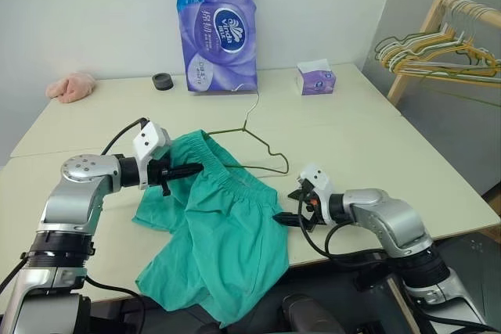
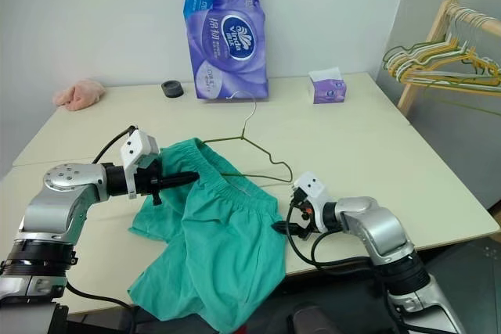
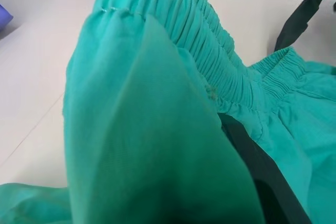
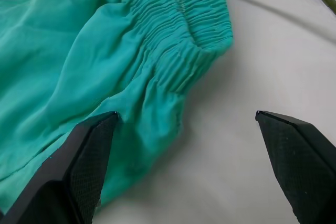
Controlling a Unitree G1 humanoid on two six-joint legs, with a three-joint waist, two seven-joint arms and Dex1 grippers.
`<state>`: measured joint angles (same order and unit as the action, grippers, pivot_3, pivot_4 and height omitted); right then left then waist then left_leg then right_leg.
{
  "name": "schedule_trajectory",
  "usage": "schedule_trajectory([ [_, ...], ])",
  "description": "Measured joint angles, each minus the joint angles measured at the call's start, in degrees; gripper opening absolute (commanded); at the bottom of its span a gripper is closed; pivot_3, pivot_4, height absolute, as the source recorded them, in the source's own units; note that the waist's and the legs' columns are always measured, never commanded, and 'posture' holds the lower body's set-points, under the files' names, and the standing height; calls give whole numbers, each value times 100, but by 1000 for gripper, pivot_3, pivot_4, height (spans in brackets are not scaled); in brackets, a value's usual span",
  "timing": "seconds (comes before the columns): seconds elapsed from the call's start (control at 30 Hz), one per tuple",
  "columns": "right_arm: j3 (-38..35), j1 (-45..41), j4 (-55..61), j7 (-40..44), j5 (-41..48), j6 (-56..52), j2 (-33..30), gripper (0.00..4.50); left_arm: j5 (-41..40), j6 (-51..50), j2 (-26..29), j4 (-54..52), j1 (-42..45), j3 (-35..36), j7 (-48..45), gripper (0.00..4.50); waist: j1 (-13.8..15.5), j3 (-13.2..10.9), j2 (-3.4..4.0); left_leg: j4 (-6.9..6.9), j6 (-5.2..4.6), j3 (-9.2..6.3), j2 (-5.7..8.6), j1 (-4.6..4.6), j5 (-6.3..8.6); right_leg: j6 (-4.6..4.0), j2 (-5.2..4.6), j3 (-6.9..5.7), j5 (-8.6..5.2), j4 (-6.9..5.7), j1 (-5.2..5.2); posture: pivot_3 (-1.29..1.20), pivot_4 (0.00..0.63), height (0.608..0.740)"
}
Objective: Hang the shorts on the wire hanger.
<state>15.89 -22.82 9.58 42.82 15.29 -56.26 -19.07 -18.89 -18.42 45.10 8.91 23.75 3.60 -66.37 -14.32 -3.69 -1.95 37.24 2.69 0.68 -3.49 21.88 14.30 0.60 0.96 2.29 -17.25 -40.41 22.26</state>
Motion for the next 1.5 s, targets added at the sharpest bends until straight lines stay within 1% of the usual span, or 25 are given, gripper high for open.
schedule_trajectory([
  [0.1, 118, -1, -120, -165, -2, 15, 259, 3905, -85, -42, -1, -181, -64, 99, 84, 1025, -4, 0, 1, -2, 0, 0, 0, 0, 0, 0, 0, 1, 0, 0, 1, -210, 0, 740],
  [0.23, 239, -1, -277, -319, -66, 155, 357, 2479, -167, -102, -12, -305, -119, 246, 246, 1025, 3, 0, -1, -2, 0, 0, 0, 1, 0, 0, 0, 0, 0, 1, 1, -210, 0, 740],
  [0.37, 367, 25, -426, -564, -289, 634, 418, 1086, -253, -105, -24, -420, -157, 368, 404, 1025, 5, 2, -2, -2, 0, 0, 1, 1, 0, 0, 0, 0, 0, 2, 1, -203, 0, 740],
  [0.4, 355, 22, -544, -668, -329, 773, 478, 813, -292, -112, -32, -469, -193, 396, 450, 1025, 4, 3, -3, -2, 0, 0, 1, 0, 0, 0, 0, 1, 0, 2, 1, -203, 0, 740],
  [0.47, 280, -30, -907, -891, -399, 1062, 583, 77, -389, -136, -33, -608, -298, 498, 482, 1024, -5, 3, -4, -2, 0, 2, 0, 0, 0, 0, 0, 2, 0, 1, 1, -201, 0, 740],
  [0.5, 196, -102, -1093, -973, -411, 1221, 607, 0, -435, -149, -32, -698, -331, 516, 489, 1024, 0, 3, -4, -2, 0, 1, 1, 0, 0, 0, 0, 1, 0, 1, 1, -201, 0, 740],
  [0.67, -320, -731, -2137, -1283, -550, 1834, 554, 0, -758, -363, 15, -1238, -488, 599, 462, 1024, 8, 5, -6, -1, 0, 3, 2, 1, 0, 0, -2, 4, 0, 1, -1, -202, 0, 740],
  [0.77, -562, -1162, -2816, -1271, -553, 2164, 425, 0, -939, -537, 85, -1575, -597, 601, 434, 1014, 0, 4, -5, -4, 0, 5, 3, 0, 0, 0, -1, 4, 0, 5, 0, -202, 0, 740],
  [0.83, -657, -1281, -3010, -1194, -549, 2309, 297, 0, -1012, -609, 142, -1640, -630, 602, 433, 1011, 1, 4, -5, -7, 0, 3, 3, 0, 0, -1, 0, 2, 0, 6, 0, -201, 0, 740],
  [1.03, -679, -1168, -2885, -645, -458, 2369, -132, 0, -1100, -732, 334, -1434, -729, 796, 439, 1008, 1, 4, -4, -10, 0, 3, 0, -1, 0, -1, 0, 2, 0, 9, 1, -213, 0, 740],
  [1.17, -709, -836, -2480, -287, -154, 1999, -333, 0, -1245, -786, 403, -1068, -635, 887, 440, 1007, -1, 4, -4, -9, 0, 4, 1, 0, 0, -1, 0, 1, 0, 9, 0, -227, 0, 740],
  [1.3, -857, -647, -2175, -160, 231, 1425, -340, 0, -1282, -842, 499, -890, -510, 916, 341, 1007, -22, 4, -4, -9, 0, 8, 2, -2, 0, 0, 1, 6, 0, 8, 0, -236, 0, 740],
  [1.5, -956, -526, -1809, -156, 420, 1153, -458, 0, -1242, -748, 524, -752, -505, 915, 119, 1006, -21, 4, -4, -9, 0, 9, 2, 0, 0, 0, 2, 4, 0, 10, 1, -240, 0, 740],
])
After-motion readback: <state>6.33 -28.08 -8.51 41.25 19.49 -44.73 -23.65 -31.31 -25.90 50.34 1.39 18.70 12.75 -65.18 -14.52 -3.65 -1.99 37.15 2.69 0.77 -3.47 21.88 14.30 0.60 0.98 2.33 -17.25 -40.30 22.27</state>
